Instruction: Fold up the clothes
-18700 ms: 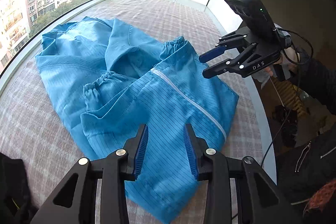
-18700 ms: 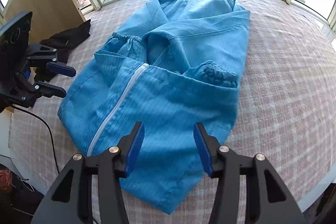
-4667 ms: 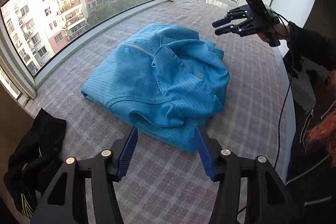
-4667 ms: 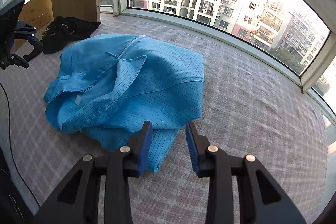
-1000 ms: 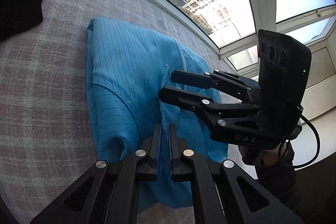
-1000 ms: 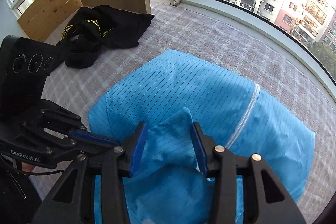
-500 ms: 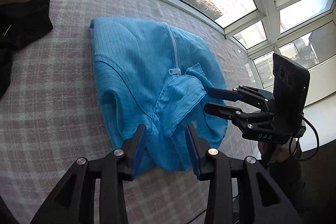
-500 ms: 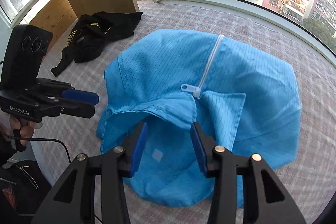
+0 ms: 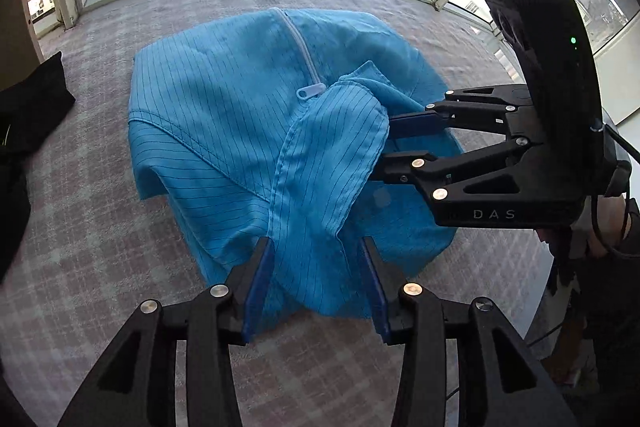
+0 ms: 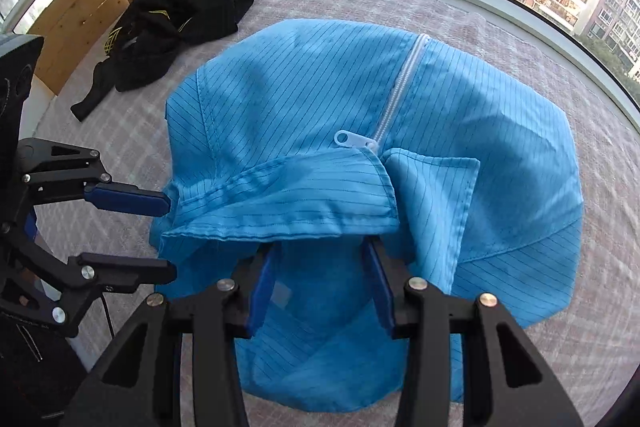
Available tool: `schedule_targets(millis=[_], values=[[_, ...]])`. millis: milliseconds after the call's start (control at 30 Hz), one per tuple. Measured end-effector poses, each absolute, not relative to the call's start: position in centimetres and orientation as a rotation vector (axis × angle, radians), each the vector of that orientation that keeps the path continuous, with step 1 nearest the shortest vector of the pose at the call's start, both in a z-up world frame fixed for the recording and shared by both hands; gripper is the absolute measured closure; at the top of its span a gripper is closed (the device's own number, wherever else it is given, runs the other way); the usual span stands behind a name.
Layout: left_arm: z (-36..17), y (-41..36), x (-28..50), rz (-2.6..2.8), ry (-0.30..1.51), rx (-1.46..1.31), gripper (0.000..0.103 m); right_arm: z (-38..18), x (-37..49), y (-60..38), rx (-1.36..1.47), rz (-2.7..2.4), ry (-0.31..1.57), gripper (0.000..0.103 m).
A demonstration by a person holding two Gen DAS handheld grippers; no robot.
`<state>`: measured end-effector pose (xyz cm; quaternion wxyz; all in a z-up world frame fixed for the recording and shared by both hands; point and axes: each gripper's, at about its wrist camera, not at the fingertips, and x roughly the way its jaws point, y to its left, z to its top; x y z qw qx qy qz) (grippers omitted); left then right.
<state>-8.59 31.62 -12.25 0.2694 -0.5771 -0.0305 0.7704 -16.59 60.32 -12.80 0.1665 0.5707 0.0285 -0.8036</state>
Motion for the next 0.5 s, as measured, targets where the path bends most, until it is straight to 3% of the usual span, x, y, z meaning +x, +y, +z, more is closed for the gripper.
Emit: schedule_targets(millis=[267,367,433,500], values=[[-14.5,30.9,-9.4,2.094,-0.124,-1.606,0.056,-12.9,-21.7,54.9,1.614,-2.209,0.113,0.079],[-15.3,30.6,-10.1,2.078,-0.16,-1.616,0.064,-13.9,-22.4,53.5,1.648,-2.171,0.151,0.079],[-15.7,30.4,-10.3,2.059,-0.18,-1.613,0.079,-14.3,-22.6,53.1,1.651,-2.156,0.146,0.078],[-15.7,29.9,-10.4,2.049,-0.22,-1.619,0.079,-14.7,-22.3,53.1,1.648,-2.145,0.141,0.078]])
